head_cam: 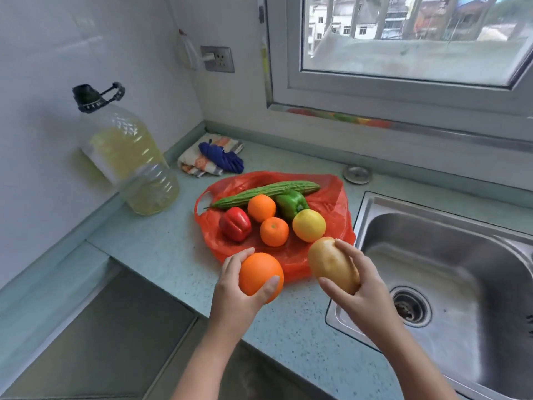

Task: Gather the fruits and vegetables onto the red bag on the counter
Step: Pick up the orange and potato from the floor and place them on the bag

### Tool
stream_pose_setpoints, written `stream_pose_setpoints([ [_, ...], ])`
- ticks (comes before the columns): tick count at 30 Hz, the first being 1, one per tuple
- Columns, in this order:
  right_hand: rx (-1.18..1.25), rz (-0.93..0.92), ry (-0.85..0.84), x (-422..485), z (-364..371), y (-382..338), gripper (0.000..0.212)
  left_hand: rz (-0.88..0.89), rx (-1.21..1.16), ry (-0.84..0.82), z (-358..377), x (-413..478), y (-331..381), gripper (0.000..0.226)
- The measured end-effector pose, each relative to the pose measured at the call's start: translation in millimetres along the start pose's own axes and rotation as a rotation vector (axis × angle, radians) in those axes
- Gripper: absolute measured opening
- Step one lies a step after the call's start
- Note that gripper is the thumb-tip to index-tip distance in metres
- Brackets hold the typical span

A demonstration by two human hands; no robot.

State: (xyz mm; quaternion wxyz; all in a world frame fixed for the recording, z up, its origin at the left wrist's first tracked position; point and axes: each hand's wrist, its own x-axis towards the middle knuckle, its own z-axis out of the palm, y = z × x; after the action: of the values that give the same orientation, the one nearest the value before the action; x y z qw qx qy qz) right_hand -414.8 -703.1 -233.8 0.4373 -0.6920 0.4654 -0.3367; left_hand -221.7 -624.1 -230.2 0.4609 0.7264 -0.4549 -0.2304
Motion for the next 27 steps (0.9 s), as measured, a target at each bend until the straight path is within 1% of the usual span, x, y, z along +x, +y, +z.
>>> stream_pose_setpoints([
  [4, -0.047, -0.003, 0.027, 38.0, 18.9, 2.2, 0.065, 0.044, -0.001, -0.029, -4.3, 44.4, -13.3, 0.057],
  [8, -0.085, -0.001, 0.013, 87.2, 46.0, -5.2, 0.063, 0.093, 0.004, -0.050, -16.1, 98.5, -28.8, 0.055],
  [14, -0.175, -0.012, 0.008, 148.3, 82.2, -4.9, 0.066, 0.129, 0.034, -0.057, -24.3, 170.4, -51.3, 0.060],
  [21, -0.312, 0.001, 0.020, 184.1, 107.7, 11.1, 0.067, 0.163, 0.068, -0.150, -16.7, 221.5, -71.4, 0.065],
  [24, -0.313, 0.012, 0.038, 192.8, 111.8, 15.5, 0.068, 0.179, 0.071, -0.169, -12.5, 239.3, -78.6, 0.064],
  [27, -0.287, 0.008, 0.112, 200.2, 107.5, 19.1, 0.068, 0.193, 0.064, -0.181, -7.3, 253.9, -81.8, 0.065],
])
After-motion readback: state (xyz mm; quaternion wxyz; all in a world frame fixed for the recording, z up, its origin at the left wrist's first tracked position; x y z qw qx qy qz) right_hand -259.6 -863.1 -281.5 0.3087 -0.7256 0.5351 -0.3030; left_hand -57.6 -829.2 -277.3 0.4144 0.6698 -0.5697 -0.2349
